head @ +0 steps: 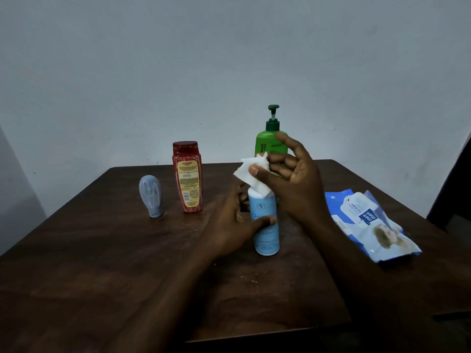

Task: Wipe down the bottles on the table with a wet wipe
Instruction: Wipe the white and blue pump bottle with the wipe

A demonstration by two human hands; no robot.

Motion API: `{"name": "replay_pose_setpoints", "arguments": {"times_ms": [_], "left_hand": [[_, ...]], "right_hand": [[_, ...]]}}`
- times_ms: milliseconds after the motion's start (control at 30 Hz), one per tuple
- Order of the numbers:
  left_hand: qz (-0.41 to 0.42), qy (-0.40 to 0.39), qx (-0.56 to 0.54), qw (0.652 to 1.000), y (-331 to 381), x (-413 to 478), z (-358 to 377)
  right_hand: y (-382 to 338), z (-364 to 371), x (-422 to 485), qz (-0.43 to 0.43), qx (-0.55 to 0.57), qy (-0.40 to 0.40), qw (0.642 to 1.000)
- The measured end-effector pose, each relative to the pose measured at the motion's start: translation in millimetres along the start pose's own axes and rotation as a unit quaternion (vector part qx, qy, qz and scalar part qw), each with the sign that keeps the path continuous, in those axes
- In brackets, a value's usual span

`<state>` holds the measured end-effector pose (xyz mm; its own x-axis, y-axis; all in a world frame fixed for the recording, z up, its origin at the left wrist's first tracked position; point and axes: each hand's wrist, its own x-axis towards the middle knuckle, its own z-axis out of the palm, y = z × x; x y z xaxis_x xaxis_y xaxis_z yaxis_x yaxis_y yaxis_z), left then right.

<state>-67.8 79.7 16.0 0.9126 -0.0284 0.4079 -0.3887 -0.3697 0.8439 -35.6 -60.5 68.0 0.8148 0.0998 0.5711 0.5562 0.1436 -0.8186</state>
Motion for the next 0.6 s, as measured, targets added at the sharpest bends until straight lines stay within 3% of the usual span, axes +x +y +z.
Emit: {"name": "replay_pose_setpoints", "arguments": {"times_ms": [167,400,467,600], "left_hand": [[-0.058,-0.103,-0.123,0.985,0.5,-0.3,-9.2],[-0.049,-0.176,-0.128,0.975,4.1,-0.2,-10.7],[-0.047,-0.168,-0.124,0.977,2.8,-0.4,-8.5],[-0.039,-0.123,-0.108,0.986,3.5,-2.5,-1.6]], "right_hand": [[-6.1,-25.1,18.2,0.117,0.085,-0.168,0.975],[-4.2,-42.7,24.5,0.187,0.227,-0.324,0.899],[-4.8,-41.3,21.6,0.178,0.220,-0.304,0.910],[-3.7,-26.1,4.5,0.136,0.153,-0.160,0.966]]}}
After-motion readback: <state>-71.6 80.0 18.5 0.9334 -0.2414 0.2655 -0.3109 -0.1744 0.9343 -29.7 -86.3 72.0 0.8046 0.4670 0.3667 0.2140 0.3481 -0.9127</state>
